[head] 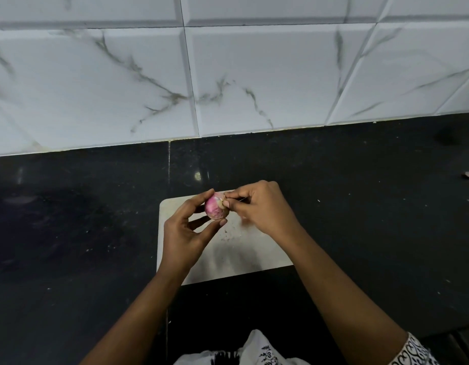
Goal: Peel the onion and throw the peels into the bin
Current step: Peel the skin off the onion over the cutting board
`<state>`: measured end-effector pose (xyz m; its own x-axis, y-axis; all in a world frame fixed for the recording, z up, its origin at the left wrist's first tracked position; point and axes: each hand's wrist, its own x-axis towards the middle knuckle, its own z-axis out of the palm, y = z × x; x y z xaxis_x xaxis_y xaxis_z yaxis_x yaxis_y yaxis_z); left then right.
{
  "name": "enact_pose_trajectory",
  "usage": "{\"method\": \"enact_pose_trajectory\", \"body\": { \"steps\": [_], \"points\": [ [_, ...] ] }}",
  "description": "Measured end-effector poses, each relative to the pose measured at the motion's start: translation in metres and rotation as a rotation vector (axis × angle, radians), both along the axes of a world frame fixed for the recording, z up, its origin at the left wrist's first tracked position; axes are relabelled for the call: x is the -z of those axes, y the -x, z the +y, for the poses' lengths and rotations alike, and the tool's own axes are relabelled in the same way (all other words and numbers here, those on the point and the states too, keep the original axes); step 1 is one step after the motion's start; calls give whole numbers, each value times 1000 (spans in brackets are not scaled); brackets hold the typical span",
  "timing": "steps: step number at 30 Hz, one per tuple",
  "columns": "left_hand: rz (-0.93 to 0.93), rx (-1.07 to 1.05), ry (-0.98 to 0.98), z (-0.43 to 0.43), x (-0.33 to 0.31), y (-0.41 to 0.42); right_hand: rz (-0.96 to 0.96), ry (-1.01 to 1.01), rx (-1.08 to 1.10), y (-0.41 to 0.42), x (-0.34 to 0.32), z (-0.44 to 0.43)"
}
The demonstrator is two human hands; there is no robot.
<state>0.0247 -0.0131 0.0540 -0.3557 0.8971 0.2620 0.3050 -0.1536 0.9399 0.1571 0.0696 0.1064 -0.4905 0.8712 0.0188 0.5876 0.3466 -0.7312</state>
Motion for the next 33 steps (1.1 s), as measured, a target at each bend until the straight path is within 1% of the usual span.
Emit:
{"method": "enact_pose_trajectory", "body": {
  "steps": [6, 10, 16, 22, 25, 28, 30, 33],
  "points": [
    [-10, -5, -15, 0, 1, -3, -69, -130, -20, 3, -1, -6],
    [-55, -1, -10, 0, 5, -2, -60, -251, 1, 6, 6, -12],
    [-120, 39, 17, 0, 8, 1, -2, -328, 6, 5, 15, -10],
    [-219, 125, 62, 1, 6, 7, -19, -378, -103, -2, 17, -4],
    [-273, 175, 75, 3, 7, 11, -3, -374, -145, -6, 16, 0],
    [-314, 219, 84, 4, 8, 15, 9, -306, -147, -7, 15, 3],
    [-352, 245, 92, 3, 10, 16, 17, -237, -147, -8, 13, 4],
    [-413, 285, 115, 3, 13, 19, 70, -72, -151, -12, 9, 8]
  ]
}}
